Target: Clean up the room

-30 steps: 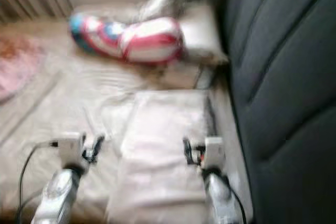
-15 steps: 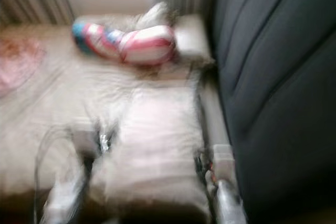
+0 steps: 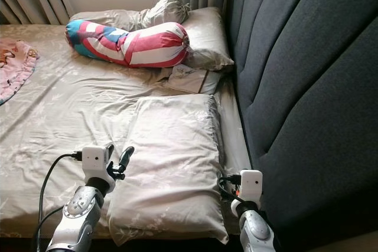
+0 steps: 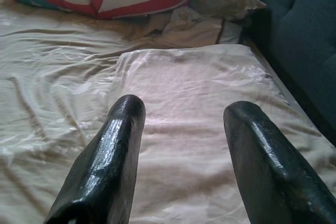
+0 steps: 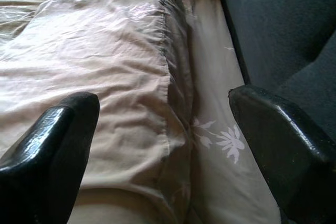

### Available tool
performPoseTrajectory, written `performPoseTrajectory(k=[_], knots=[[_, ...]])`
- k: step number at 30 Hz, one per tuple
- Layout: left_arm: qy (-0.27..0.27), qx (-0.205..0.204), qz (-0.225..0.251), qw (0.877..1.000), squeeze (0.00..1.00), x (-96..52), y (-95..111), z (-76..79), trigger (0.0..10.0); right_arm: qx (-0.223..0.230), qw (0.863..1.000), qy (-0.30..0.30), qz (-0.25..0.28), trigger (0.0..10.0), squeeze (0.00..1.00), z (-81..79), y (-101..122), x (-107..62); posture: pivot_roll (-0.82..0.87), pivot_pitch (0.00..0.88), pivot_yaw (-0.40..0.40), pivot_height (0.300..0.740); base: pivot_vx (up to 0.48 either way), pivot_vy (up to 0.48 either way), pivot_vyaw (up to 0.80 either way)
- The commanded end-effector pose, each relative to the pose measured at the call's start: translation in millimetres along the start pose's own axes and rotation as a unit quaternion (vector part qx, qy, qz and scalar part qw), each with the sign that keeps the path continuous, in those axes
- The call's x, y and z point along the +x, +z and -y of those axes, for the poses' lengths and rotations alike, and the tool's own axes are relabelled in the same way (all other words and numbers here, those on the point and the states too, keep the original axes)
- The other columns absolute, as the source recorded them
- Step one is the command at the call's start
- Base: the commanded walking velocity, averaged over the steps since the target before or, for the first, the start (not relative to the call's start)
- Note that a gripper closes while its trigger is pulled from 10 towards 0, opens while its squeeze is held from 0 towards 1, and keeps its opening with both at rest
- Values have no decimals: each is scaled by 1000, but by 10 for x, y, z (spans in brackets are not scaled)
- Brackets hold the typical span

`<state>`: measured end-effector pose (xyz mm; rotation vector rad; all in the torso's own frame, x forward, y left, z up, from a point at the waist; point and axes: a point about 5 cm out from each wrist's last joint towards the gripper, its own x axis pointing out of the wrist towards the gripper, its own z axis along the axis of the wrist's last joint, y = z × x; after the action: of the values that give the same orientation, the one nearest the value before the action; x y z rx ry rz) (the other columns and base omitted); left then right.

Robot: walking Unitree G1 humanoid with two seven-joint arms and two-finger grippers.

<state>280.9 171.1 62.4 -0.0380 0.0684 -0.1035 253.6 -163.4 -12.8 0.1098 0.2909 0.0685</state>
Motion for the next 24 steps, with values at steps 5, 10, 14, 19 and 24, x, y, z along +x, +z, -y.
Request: performPoseTrajectory(k=[5,10,14,19,24], knots=[[10,9,-11,1000,0,3,-25,-42,10000,-20,1000,16,3,10000,0,-48,2,11,-113,43,-25,740,0,0,563],[11,9,-12,1000,0,9,-28,-46,10000,0,1000,5,2,10000,0,-45,-4,12,-112,43,-25,740,0,0,480],[11,9,-12,1000,0,12,-26,-48,10000,-2,1000,8,4,10000,0,-43,6,15,-114,45,-24,740,0,0,0],[9,7,-10,1000,0,13,-22,-42,10000,-1,1000,7,4,10000,0,-37,3,14,-114,47,-24,740,96,0,0],[2,3,-10,1000,0,10,-24,-25,10000,1,1000,7,2,10000,0,-38,-8,9,-114,48,-24,740,0,0,0]])
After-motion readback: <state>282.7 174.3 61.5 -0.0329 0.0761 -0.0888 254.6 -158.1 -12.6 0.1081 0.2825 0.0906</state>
